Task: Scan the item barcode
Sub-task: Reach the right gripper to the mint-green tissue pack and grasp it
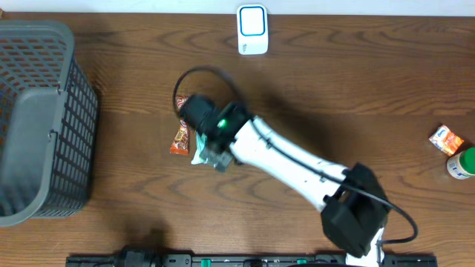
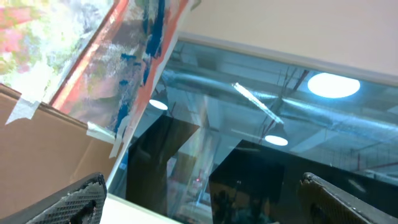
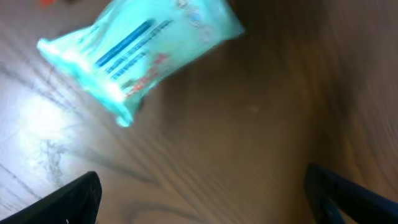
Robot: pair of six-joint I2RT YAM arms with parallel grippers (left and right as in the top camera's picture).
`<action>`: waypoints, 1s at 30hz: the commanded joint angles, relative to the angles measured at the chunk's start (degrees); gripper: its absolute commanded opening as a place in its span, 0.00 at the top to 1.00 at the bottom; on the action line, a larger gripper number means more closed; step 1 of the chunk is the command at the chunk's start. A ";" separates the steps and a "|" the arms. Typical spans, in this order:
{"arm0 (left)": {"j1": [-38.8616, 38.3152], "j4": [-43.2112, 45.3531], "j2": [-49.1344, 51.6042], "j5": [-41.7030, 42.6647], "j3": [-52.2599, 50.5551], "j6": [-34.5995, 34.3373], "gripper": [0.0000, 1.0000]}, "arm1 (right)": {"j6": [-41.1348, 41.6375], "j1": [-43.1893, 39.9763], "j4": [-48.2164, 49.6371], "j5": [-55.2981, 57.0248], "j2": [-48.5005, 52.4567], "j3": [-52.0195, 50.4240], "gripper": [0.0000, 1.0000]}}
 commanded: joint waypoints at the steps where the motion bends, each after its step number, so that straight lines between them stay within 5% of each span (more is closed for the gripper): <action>1: 0.24 0.31 -0.72 -0.35 0.17 -0.52 0.02 | 1.22 3.78 2.60 4.07 0.48 -2.99 0.01; 23: 0.24 0.31 -0.72 -0.35 0.17 -0.52 0.02 | -8.24 10.25 24.37 10.21 10.34 -12.70 0.01; 24: 0.24 0.33 -0.72 -0.35 0.17 -0.52 0.02 | -8.22 10.19 24.39 11.08 11.19 -12.70 0.04; 28: 0.22 0.33 -0.72 -0.35 0.17 -0.52 0.02 | -9.51 8.74 24.87 12.31 15.32 -12.70 0.51; 30: 0.22 0.33 -0.72 -0.35 0.17 -0.52 0.02 | -9.49 7.56 24.87 12.28 17.00 -12.70 0.65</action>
